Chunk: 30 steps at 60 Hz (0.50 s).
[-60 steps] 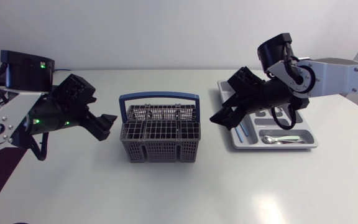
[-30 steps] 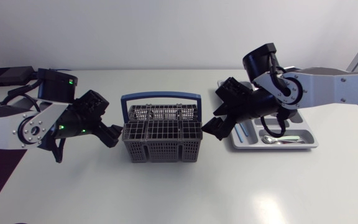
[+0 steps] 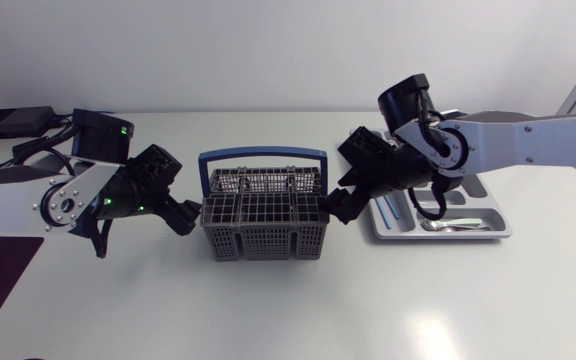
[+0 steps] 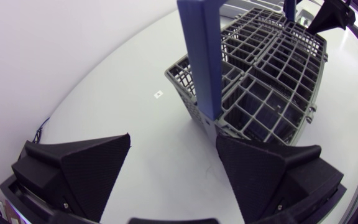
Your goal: Unload the cutlery basket into the drawer organizer.
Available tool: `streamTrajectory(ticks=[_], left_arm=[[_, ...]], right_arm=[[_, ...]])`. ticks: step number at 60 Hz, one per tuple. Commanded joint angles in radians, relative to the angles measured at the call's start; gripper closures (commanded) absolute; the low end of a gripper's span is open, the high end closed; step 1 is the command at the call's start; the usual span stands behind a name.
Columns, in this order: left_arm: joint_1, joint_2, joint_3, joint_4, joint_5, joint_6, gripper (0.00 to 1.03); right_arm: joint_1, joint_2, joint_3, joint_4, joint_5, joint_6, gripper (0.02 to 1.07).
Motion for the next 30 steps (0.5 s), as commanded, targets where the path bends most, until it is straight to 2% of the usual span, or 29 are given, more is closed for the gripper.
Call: streamTrajectory(ticks=[1,19,23,30], left_arm=[[-0.008,0.031,0.055,0.005,0.021,0.0,0.07],[-0.009,0.037,0.066,-0.005,0.019,0.0,0.07],[-0.008,0.023,0.054,-0.007,0.019,0.0,0.07],[-0.006,-0.012,0.038,-0.021,0.019,0.0,0.07]], right_arm=[[0.03,0.024,0.012,-0.002,0.0,0.037,0.12],[0.039,-0.013,-0.006,0.007,0.031,0.046,0.12],[0.035,-0.038,-0.018,0.01,0.046,0.04,0.07],[0.03,-0.087,-0.038,0.011,0.058,0.039,0.07]])
